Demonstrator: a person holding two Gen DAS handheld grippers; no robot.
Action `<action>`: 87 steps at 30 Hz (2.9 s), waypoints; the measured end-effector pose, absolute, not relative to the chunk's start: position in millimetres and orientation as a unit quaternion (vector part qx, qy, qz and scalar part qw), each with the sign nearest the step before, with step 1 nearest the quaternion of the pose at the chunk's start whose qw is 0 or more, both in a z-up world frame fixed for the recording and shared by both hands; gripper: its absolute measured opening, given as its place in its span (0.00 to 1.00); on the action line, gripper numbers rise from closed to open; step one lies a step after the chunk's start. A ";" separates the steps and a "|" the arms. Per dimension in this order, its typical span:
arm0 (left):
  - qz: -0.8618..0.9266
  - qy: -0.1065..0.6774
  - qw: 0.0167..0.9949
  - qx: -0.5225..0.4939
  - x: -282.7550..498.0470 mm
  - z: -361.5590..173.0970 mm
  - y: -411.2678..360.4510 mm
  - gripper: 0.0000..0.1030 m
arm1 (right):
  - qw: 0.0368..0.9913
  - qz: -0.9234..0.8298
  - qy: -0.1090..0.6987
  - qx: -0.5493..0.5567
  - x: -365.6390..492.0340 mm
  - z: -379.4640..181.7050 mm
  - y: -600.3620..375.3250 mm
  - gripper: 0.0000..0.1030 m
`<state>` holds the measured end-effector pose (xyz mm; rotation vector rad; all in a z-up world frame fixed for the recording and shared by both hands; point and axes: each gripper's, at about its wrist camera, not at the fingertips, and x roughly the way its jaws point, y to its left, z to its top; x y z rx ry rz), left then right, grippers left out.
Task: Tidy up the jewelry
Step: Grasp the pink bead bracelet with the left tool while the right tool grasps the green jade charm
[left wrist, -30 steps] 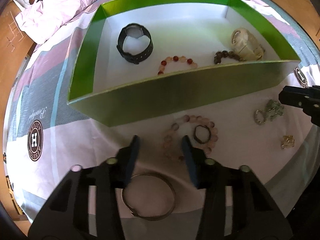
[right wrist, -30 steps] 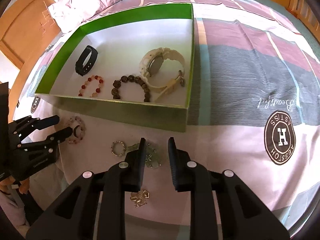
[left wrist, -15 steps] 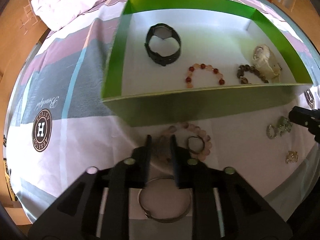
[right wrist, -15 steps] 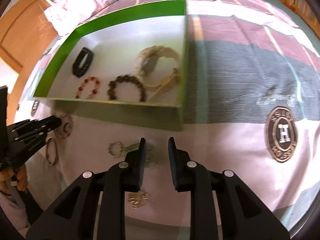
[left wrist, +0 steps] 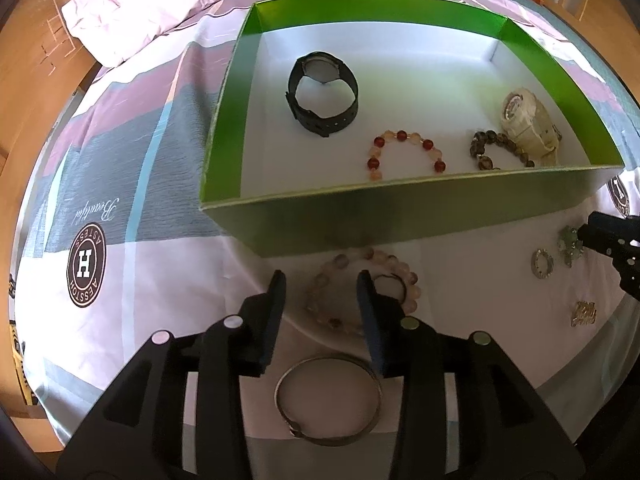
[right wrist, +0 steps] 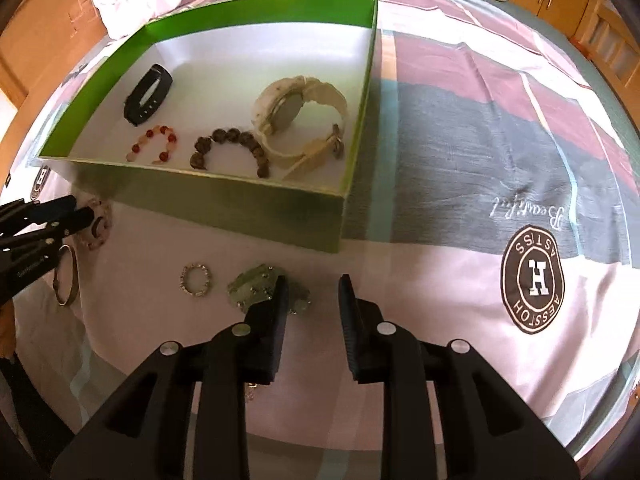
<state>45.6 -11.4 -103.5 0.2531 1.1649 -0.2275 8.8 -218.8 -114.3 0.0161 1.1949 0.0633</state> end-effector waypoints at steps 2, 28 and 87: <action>-0.108 0.547 0.821 0.121 45.8 -103.8 -12.3 0.38 | 0.828 0.037 0.559 -0.002 6.3 -112.4 -214.8 0.24; -0.107 0.543 0.825 0.114 47.1 -96.8 -4.4 0.51 | 0.793 0.158 0.589 -0.015 -5.4 -119.9 -180.8 0.28; -0.145 0.551 0.807 0.158 35.8 -106.9 -27.8 0.73 | 0.840 0.119 0.528 0.027 13.8 -117.5 -183.8 0.22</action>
